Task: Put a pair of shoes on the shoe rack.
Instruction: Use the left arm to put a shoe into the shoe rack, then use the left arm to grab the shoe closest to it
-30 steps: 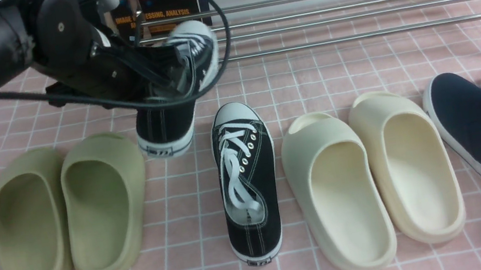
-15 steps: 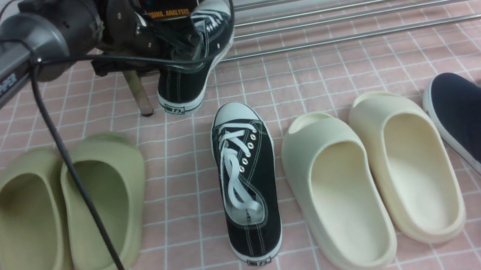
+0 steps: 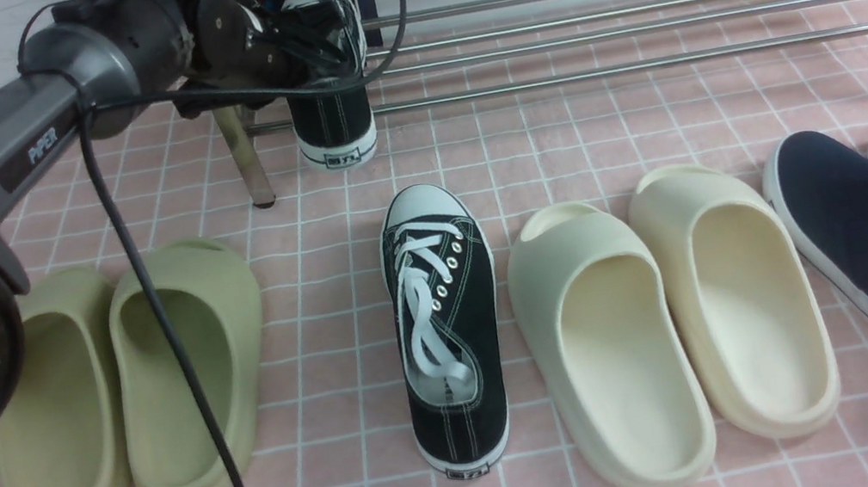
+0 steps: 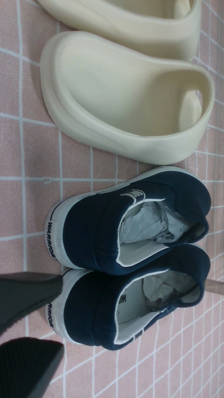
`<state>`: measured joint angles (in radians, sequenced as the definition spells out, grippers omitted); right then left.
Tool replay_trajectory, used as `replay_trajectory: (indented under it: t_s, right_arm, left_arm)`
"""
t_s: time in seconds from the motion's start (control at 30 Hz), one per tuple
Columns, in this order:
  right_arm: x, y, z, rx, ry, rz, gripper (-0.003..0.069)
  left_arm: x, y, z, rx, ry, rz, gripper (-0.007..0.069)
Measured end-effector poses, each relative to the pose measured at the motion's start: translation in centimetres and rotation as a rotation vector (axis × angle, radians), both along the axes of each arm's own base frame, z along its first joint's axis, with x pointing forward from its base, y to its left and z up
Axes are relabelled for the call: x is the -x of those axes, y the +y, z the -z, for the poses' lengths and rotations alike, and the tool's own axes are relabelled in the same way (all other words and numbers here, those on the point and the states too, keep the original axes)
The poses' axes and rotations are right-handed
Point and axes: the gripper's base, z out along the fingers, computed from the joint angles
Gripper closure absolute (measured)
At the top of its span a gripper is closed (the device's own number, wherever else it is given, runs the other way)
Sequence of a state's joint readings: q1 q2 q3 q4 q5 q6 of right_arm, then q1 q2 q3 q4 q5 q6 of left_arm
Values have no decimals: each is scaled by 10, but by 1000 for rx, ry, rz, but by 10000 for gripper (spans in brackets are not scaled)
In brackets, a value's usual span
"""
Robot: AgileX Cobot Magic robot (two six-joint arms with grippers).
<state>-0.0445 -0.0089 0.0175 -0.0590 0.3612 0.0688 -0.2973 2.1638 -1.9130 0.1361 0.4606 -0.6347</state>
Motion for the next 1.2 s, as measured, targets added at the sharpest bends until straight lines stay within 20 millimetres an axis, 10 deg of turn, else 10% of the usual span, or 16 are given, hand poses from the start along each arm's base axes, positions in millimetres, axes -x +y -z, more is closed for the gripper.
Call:
replay_trajectory:
  t_s: [0.3, 0.57, 0.93, 1.2]
  right_arm:
    - [0, 0, 0, 4, 0, 0, 419]
    - [0, 0, 0, 6, 0, 0, 419]
    - [0, 0, 0, 7, 0, 1, 419]
    - [0, 0, 0, 7, 0, 1, 419]
  left_arm:
    - [13, 10, -18, -132, 56, 7, 230]
    - [85, 16, -81, -334, 259, 180, 197]
    - [198, -39, 9, -284, 455, 436, 195]
    - [197, -47, 50, -231, 466, 420, 202]
